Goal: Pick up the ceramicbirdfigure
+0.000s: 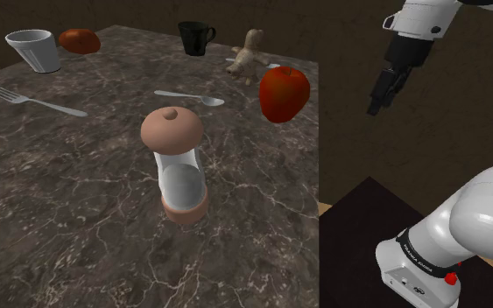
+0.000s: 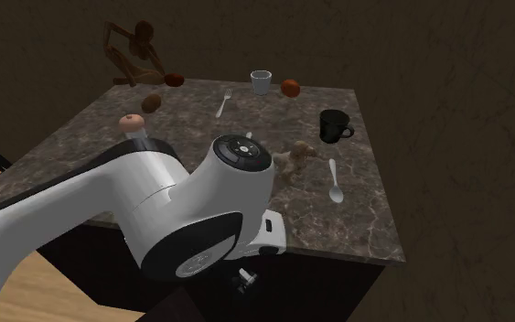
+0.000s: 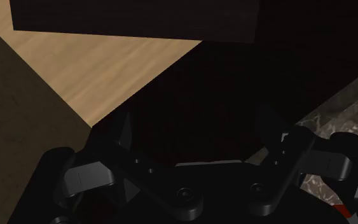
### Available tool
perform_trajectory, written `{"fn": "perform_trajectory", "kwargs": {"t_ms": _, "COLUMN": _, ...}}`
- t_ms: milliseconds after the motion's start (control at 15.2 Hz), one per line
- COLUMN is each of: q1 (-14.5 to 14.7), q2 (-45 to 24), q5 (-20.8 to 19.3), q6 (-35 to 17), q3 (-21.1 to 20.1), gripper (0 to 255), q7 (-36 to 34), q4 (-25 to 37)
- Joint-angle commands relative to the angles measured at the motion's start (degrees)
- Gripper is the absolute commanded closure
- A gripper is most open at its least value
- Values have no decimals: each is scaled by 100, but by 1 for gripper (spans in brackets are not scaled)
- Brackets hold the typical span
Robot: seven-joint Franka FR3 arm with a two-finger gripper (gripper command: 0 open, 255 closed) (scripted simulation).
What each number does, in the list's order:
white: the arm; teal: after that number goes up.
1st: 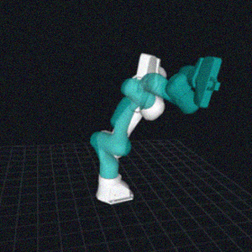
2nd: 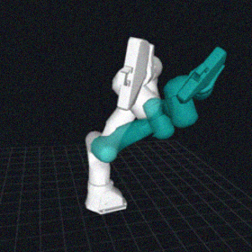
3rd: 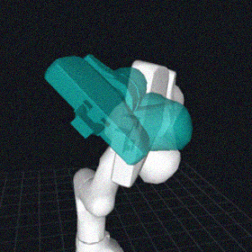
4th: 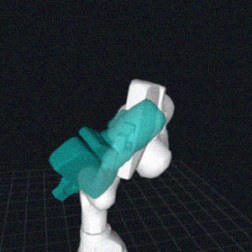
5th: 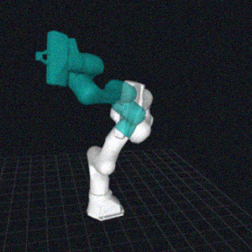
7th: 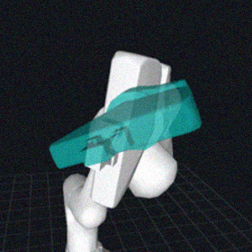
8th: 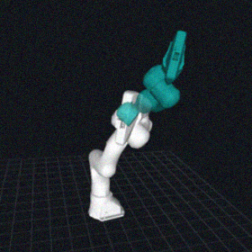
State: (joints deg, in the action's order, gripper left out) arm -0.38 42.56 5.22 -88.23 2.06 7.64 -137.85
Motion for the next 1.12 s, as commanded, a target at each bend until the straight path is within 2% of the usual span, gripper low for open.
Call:
{"fn": "perform_trajectory", "kwargs": {"t_ms": 0, "q1": 0, "q2": 0, "q5": 0, "q6": 0, "q3": 0, "gripper": 0, "q7": 0, "q4": 0}}
{"fn": "perform_trajectory", "kwargs": {"t_ms": 528, "q1": 188, "q2": -1699, "q5": 281, "q6": -431, "q3": -204, "gripper": 0, "q7": -197, "q4": 1427}}
{"fn": "perform_trajectory", "kwargs": {"t_ms": 1056, "q1": 322, "q2": -3370, "q5": 430, "q6": -425, "q3": -356, "gripper": 0, "q7": -407, "q4": 3273}}
